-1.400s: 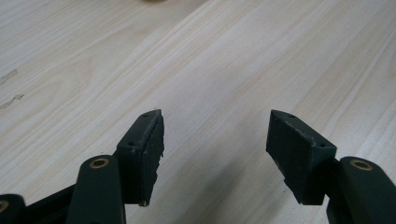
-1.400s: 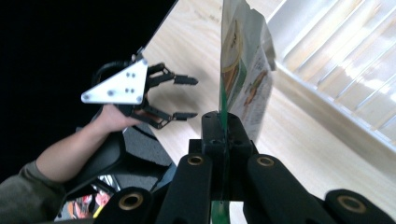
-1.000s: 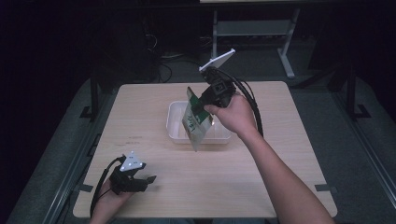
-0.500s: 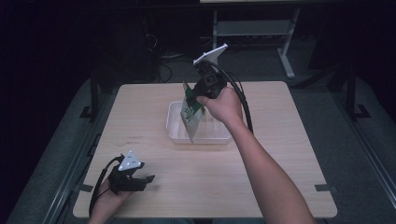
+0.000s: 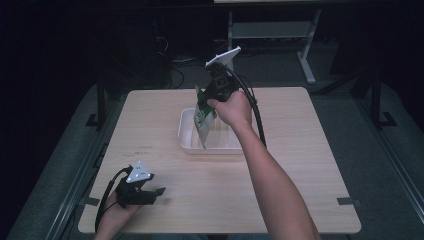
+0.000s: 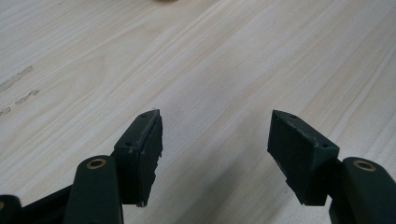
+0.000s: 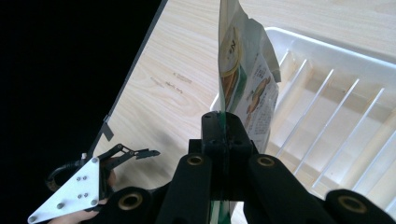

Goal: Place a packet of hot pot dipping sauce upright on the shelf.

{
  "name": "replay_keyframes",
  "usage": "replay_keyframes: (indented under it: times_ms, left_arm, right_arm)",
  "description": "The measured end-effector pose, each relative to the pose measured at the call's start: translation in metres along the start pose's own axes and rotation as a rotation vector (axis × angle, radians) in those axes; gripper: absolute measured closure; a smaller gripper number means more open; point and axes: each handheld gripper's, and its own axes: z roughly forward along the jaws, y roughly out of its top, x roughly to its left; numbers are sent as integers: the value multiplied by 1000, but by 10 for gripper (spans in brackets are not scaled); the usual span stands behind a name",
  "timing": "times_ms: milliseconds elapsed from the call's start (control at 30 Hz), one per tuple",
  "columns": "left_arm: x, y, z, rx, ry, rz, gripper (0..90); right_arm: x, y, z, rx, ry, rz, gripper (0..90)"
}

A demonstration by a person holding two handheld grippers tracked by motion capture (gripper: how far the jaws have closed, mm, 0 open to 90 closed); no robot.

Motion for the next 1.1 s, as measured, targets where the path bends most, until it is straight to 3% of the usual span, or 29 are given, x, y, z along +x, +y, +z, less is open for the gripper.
replay_keyframes:
  times_ms: [1100]
  left_arm:
    - [0,0,-1,-4,0,-3,348]
  right_arm:
    - [-15,13,12,-48,-53,59,893]
